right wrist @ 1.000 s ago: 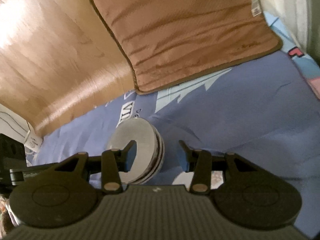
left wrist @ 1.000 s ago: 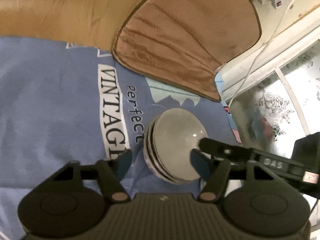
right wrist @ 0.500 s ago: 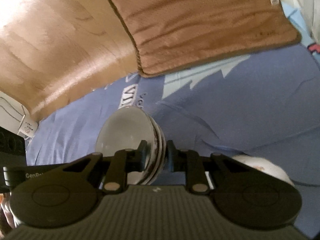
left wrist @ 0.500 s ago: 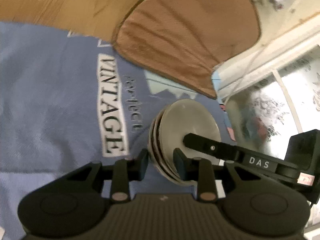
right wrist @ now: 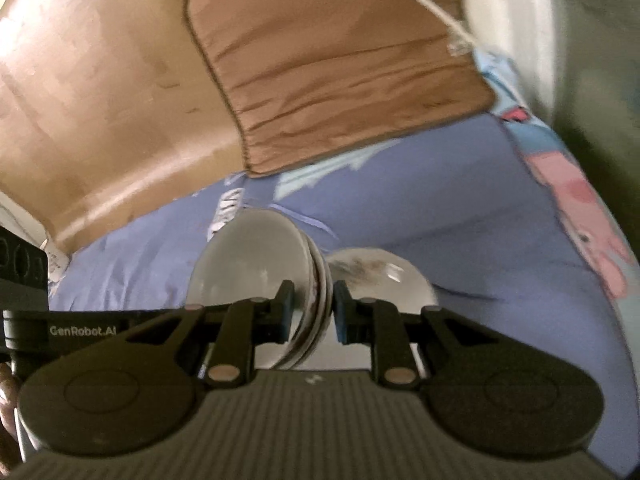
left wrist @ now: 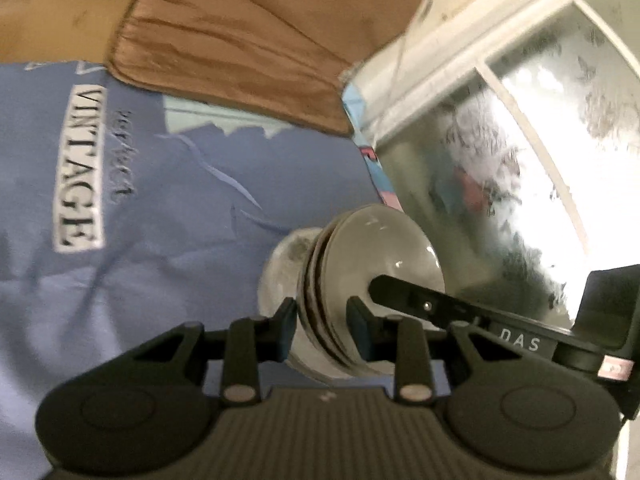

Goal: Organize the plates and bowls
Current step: 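Lift the bowl stack with the right tool and lower it onto the plates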

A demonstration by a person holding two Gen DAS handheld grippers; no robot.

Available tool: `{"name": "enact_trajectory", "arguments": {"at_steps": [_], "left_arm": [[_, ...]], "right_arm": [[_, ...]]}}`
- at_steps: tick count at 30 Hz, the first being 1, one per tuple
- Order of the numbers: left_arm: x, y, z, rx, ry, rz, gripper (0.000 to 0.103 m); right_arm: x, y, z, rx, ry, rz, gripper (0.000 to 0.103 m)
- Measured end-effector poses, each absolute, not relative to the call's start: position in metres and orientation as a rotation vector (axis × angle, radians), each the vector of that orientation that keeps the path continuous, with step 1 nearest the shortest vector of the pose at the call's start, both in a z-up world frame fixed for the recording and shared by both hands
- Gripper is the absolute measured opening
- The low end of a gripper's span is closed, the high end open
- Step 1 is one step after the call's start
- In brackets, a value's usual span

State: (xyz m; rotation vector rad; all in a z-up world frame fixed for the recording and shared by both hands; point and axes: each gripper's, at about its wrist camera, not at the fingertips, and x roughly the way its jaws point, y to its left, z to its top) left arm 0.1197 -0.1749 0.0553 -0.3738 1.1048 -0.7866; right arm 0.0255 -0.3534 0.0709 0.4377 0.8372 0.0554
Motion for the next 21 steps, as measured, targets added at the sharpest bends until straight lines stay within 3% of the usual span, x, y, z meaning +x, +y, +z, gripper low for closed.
{"name": "enact_trajectory", "arguments": {"at_steps": [5,7,9,11,17,19,21], "left_arm": [[0.121,-0.192,0.041,-0.339,1.129,-0.767,0.028],[0.121,-0.192,0.038,-0.343,1.133,-0.760,0.030],[0.119,-0.187,0.043,-0.348,1.109,-0.762,0.038],[0.115,-0.182,0.054,-0.343,1.063,-0.767,0.045],[0.093,-0.154,0.081,-0.271,0.930,-0.762,0.050],[0.078,-0.144,0.084,-0.195,0.868,-0.722,0.052],[0.065,-0.135,0.086,-0.119,0.809,-0.679,0.053]], "right_arm": [[0.017,-0.365,0.058,0.463,0.841,0.018,0.023],[0.018,-0.364,0.051,0.473,0.844,0.013,0.026],[0.016,-0.360,0.048,0.461,0.823,0.012,0.036],[0.010,-0.355,0.053,0.416,0.770,-0.008,0.042],[-0.037,-0.339,0.071,0.354,0.535,-0.116,0.043],[-0.059,-0.325,0.070,0.339,0.447,-0.149,0.052],[-0.081,-0.309,0.065,0.326,0.353,-0.189,0.069]]}}
